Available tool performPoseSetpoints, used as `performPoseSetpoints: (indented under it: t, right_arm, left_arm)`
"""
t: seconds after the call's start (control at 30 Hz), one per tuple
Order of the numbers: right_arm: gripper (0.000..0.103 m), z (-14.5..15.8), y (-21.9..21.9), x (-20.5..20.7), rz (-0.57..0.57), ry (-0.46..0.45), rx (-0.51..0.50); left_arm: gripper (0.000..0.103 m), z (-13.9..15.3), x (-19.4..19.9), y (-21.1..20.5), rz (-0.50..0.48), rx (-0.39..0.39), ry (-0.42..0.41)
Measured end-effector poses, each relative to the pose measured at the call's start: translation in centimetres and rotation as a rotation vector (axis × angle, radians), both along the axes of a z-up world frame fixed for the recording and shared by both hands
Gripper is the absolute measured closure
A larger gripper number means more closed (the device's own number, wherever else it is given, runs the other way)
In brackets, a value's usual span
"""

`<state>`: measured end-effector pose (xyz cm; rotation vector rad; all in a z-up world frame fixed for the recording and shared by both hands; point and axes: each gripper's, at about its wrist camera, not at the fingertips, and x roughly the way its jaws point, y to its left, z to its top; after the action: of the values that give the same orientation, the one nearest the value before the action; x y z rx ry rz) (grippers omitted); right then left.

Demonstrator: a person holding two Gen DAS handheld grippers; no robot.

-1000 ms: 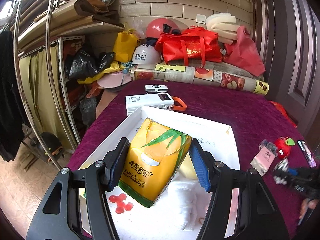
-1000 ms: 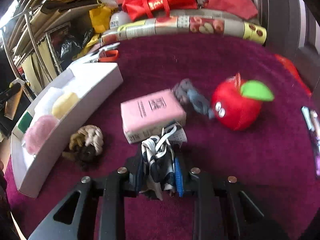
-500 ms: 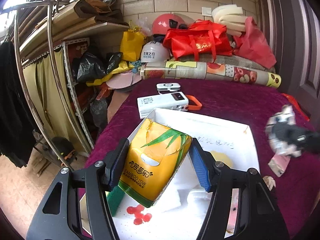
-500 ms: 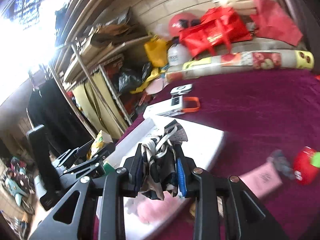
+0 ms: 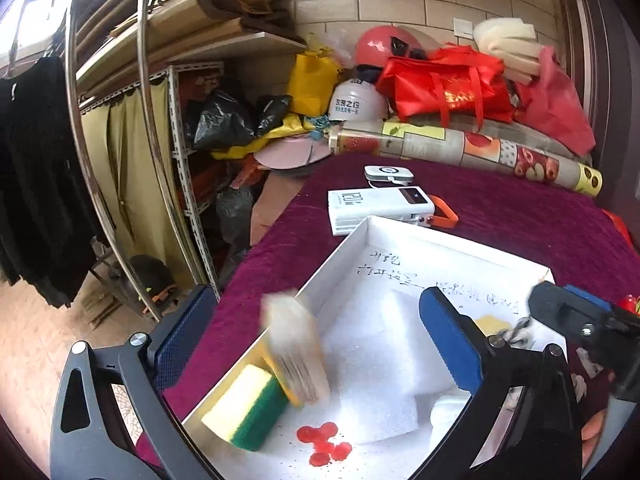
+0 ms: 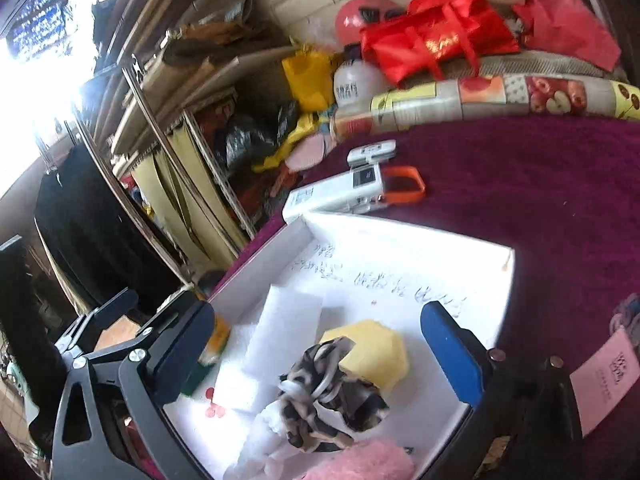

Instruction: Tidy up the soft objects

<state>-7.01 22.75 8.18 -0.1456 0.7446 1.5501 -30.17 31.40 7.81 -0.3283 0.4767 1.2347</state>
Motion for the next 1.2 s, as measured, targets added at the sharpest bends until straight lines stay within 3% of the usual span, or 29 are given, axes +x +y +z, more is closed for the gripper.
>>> performPoseSetpoints:
  t: [0.4,0.73,0.83,0.93,1.07,1.2]
  right_arm:
    - [0.000,3.8,-5.7,0.2,-0.061,-0.064,0.150]
    - [0.000,8.3,-14.2,3.3,-0.235,-0.129,0.349]
    - [0.000,8.9,-17.3,6.1,-0.256,-0.077,0.402]
    - [0.000,8.6,-20.9,9.9,-0.350,0.010,0.454]
    - [0.000,7.5,-24.1,14.1,-0.477,0.024,0.434]
    - [0.000,5.3,-24.7,17.4,-0.583,-0.009,0.314]
  left_arm:
    - [0.000,2.1,-0.1,-3.8,-0.005,0.055,-0.029]
    - [0.000,4.1,1.7,-8.2,-0.089,0.089,-0.061]
    - [0.000,4.8,2.1,-9.4,-0.144,0.086,-0.092]
    - [0.000,5.4,3.1,-10.5,-0.201,0.082,-0.113]
    - [0.000,5.0,5.7,-11.9,-0.307,0.050,-0.105]
    - [0.000,3.3,9.1,-13.2,-0.430,-0.029,-0.075]
